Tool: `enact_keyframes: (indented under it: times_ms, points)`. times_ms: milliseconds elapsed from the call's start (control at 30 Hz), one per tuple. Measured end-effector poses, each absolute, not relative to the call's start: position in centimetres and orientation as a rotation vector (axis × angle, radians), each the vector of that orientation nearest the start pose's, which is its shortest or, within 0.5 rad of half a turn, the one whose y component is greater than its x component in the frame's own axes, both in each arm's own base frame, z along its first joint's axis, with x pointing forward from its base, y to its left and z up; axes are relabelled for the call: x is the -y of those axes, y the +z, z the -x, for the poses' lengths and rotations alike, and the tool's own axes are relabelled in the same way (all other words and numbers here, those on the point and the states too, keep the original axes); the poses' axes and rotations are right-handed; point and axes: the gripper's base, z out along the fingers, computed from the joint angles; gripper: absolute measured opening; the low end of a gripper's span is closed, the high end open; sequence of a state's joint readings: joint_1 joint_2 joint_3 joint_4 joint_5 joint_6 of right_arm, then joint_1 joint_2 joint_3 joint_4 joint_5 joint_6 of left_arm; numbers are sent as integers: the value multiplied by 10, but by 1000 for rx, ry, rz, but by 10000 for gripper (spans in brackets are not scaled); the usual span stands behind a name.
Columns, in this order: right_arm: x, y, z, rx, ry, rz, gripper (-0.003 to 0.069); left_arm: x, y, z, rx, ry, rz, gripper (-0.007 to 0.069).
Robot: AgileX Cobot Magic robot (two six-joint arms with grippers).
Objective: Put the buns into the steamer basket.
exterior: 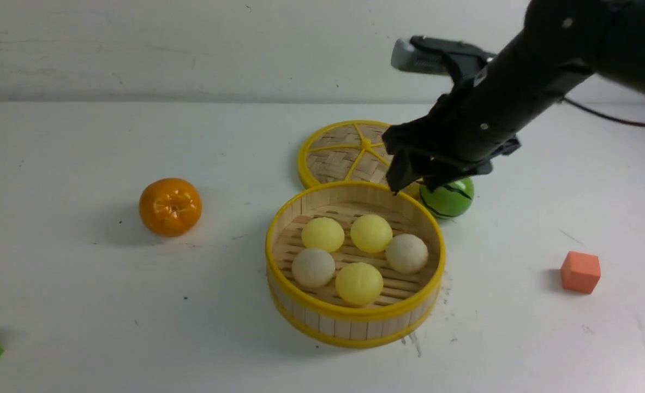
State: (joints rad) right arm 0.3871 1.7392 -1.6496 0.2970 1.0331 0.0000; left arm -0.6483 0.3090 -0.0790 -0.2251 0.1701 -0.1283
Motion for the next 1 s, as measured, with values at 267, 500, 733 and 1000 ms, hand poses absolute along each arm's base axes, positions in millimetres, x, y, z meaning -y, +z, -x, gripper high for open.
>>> enact_keyframes:
  times_ms: [267,500,733,1000]
  points:
    - [-122,382,-234,-2559,420,332,22,51,204,-62,-1918,-712,-315,112]
    - [-91,368,-167,-2556,434,291,-20,51,204,-62,-1918,-712,-315,113]
    - [-62,367,-103,-2552,439,314,-17,51,204,-62,-1918,-712,-315,121]
    - [-30,362,-65,-2300,373,180,-15,51,204,-62,-1918,-712,-315,127]
